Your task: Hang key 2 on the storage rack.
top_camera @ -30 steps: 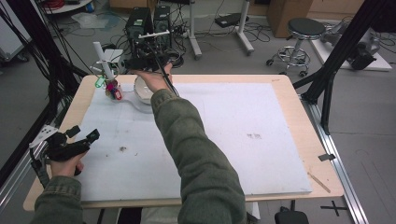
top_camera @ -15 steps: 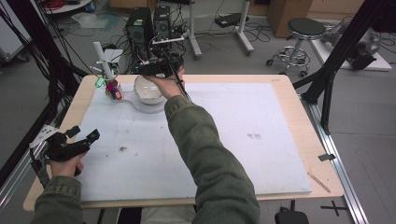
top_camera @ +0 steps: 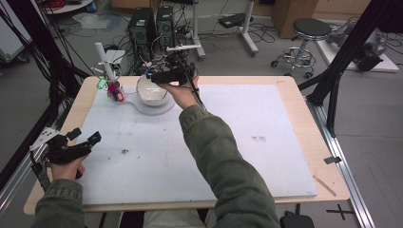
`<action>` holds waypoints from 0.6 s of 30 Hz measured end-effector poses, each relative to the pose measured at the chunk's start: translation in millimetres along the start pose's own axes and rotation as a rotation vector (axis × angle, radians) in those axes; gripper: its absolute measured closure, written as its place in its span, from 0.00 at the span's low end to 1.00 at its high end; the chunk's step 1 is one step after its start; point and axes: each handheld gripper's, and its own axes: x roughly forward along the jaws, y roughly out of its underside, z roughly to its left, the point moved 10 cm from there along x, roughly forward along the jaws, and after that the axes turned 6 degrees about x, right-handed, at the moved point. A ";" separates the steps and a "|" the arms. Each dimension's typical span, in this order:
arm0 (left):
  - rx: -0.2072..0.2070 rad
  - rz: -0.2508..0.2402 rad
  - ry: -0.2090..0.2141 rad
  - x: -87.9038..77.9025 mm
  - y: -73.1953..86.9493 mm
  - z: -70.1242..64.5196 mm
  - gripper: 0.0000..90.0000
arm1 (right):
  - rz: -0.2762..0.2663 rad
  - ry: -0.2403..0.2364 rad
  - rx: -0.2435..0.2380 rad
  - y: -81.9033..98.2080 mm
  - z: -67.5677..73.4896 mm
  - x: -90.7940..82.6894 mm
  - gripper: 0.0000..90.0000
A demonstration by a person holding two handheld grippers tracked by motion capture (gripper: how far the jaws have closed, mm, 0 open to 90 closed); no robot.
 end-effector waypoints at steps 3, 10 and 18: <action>0.001 -0.001 0.000 0.2 0.0 -0.3 0.02 | 0.002 -0.008 -0.001 3.5 -1.6 -8.3 0.01; 0.001 0.003 0.000 0.1 0.4 -0.2 0.02 | 0.003 0.003 -0.014 15.5 -10.6 -20.7 0.01; 0.005 0.003 -0.003 0.1 0.4 0.0 0.02 | -0.006 0.045 -0.046 29.8 -29.5 -33.8 0.01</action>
